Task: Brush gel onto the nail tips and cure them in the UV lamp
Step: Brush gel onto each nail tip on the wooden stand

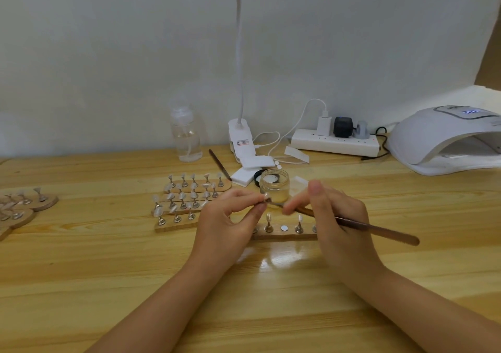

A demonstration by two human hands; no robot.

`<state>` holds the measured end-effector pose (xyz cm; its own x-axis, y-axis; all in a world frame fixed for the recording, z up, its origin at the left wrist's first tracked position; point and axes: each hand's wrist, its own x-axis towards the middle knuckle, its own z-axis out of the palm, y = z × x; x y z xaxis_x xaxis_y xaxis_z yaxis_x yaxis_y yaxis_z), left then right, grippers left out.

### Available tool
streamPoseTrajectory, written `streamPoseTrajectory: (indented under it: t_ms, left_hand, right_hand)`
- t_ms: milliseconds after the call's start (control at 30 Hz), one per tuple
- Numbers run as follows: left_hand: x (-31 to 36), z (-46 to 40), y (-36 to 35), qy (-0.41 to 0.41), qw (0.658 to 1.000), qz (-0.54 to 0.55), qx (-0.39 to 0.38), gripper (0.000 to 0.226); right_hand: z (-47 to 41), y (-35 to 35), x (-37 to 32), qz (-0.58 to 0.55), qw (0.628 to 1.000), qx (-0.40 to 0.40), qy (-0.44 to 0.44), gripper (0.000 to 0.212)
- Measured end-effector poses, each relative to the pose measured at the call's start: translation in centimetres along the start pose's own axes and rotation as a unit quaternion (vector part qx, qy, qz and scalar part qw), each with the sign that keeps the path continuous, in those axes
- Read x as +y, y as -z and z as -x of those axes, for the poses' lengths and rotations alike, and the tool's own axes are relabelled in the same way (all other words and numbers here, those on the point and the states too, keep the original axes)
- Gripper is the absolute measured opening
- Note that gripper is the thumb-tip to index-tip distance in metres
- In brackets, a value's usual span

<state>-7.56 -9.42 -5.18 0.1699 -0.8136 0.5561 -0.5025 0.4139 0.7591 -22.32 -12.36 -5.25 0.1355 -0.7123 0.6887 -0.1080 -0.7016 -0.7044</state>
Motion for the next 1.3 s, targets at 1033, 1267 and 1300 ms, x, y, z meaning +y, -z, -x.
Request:
streamPoseTrajectory:
  t_ms: [1033,1267,1300]
  left_hand:
    - [-0.37,-0.05,0.13,0.001,0.999,0.004,0.037,0.028]
    - [-0.35,-0.03,0.15,0.011,0.999,-0.005,0.034,0.026]
    - [-0.33,-0.05,0.15,0.014,0.999,-0.006,0.034,0.025]
  right_hand:
    - [0.21,0.01,-0.31,0.029,0.999,0.011,0.044,0.041]
    - [0.18,0.05,-0.51,-0.004,1.0,0.007,0.01,0.042]
    - [0.15,0.05,-0.52,0.001,1.0,0.008,0.012,0.041]
